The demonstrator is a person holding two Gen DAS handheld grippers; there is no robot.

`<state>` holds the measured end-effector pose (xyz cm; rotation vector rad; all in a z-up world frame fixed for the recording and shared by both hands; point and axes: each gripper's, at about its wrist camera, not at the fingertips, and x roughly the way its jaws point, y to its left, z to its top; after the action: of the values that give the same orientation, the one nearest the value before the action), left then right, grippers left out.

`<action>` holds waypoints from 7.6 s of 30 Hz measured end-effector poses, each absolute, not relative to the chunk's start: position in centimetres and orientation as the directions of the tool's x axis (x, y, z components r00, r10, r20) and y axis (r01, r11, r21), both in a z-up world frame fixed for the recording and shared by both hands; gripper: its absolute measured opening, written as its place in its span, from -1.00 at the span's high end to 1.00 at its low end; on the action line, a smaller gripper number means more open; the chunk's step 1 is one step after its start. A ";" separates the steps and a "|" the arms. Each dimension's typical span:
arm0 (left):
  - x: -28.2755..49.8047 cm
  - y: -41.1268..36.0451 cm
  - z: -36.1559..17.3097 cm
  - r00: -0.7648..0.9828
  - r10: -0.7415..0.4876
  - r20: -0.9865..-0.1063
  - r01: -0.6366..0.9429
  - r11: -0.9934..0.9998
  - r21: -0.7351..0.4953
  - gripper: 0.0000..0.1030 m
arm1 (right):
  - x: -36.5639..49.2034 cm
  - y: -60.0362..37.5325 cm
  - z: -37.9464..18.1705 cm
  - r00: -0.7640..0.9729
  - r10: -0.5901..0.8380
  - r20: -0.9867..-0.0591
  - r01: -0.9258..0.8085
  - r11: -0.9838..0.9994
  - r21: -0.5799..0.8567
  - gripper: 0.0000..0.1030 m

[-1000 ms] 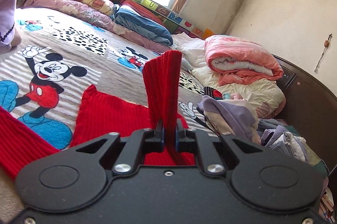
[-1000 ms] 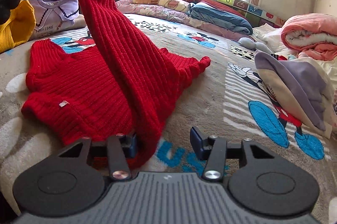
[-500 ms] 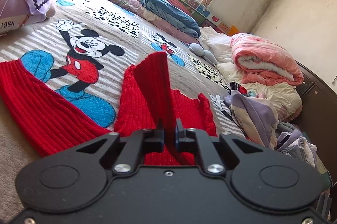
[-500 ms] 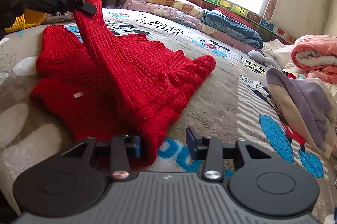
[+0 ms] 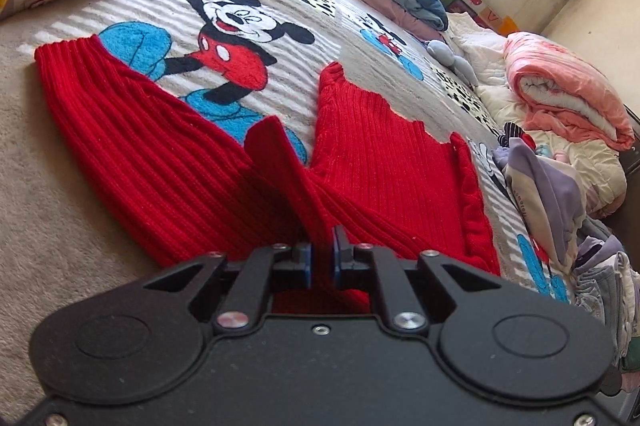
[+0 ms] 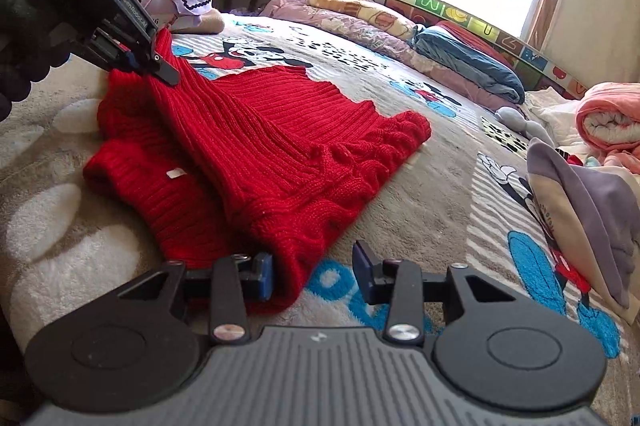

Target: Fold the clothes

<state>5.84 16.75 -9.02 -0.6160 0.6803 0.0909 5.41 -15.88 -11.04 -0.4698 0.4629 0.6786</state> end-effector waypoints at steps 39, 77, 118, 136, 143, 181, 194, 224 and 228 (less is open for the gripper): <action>25.3 3.1 -2.7 0.762 -0.234 -0.604 0.042 0.949 -0.314 -0.06 | 4.8 -13.9 -11.2 0.525 0.673 -0.521 -0.797 0.604 -0.023 -0.37; 32.2 2.6 -6.2 0.766 -0.139 -0.628 -0.046 0.962 -0.269 0.05 | 5.5 -13.9 -11.6 0.486 0.697 -0.528 -0.809 0.587 0.032 -0.55; 1.8 18.4 -10.0 0.837 -0.081 -0.541 -0.413 0.555 -0.722 0.12 | 2.2 -14.2 -10.5 0.568 0.650 -0.504 -0.789 0.605 -0.109 -0.52; 7.0 12.9 -2.8 0.913 -0.124 -0.389 -0.171 0.749 -0.640 0.90 | 2.4 -13.9 -10.5 0.512 0.676 -0.530 -0.818 0.573 -0.060 -0.55; 14.0 7.9 -0.6 0.903 -0.225 -0.366 -0.066 0.769 -0.636 0.91 | 2.5 -14.5 -10.1 0.470 0.691 -0.549 -0.832 0.555 -0.013 -0.55; 24.5 1.8 -5.0 0.775 -0.237 -0.586 -0.041 0.906 -0.421 0.12 | 1.6 -19.5 -7.8 0.413 0.744 -0.525 -0.808 0.566 0.167 -0.53; 23.2 1.3 -6.3 0.745 -0.288 -0.602 0.169 0.954 -0.247 0.39 | 2.4 -14.7 -9.2 0.584 0.655 -0.480 -0.775 0.626 -0.087 -0.54; 27.4 -1.5 -8.9 0.645 -0.144 -0.751 0.133 0.988 -0.076 0.20 | 4.6 -15.5 -10.8 0.533 0.673 -0.512 -0.756 0.651 0.070 -0.72; 23.9 0.1 -6.5 0.697 -0.190 -0.692 0.129 0.982 -0.139 0.22 | 3.2 -16.2 -10.4 0.575 0.677 -0.460 -0.736 0.674 0.072 -0.58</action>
<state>23.86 0.12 -6.46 -0.0820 0.7799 -0.1778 3.24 -16.24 -10.40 -0.1328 0.4812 0.8298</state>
